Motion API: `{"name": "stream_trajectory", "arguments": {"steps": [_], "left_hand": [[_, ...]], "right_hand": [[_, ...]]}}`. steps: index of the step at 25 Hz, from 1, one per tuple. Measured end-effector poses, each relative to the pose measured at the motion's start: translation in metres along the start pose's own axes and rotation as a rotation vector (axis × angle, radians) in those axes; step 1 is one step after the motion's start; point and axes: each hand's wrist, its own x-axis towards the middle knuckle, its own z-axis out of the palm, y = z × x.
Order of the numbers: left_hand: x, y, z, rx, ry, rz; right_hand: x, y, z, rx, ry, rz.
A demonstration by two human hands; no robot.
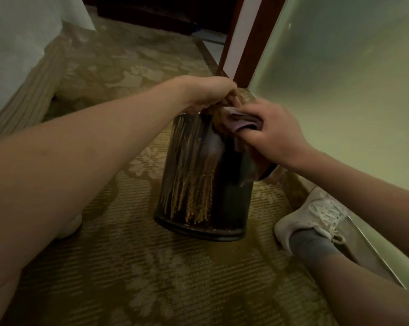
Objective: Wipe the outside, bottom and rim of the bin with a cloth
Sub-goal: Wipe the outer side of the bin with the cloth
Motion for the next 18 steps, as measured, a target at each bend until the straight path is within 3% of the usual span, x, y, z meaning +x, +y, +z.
{"name": "stream_trajectory", "arguments": {"steps": [2, 4, 7, 14, 18], "left_hand": [[-0.002, 0.001, 0.003, -0.036, -0.029, 0.022], [-0.003, 0.001, 0.005, -0.016, -0.039, 0.024], [-0.006, 0.001, 0.005, -0.012, -0.061, -0.008], [-0.008, -0.002, 0.015, 0.131, 0.053, 0.064], [-0.015, 0.003, 0.02, 0.113, 0.017, 0.081]], "right_hand": [[0.005, 0.001, 0.011, -0.265, 0.025, -0.102], [-0.002, -0.002, 0.027, -0.329, 0.014, -0.13], [-0.017, -0.006, 0.038, -0.253, -0.017, -0.111], [-0.125, -0.036, 0.078, -0.097, -0.385, -0.26], [-0.131, -0.031, 0.074, 0.041, -0.48, -0.143]]}}
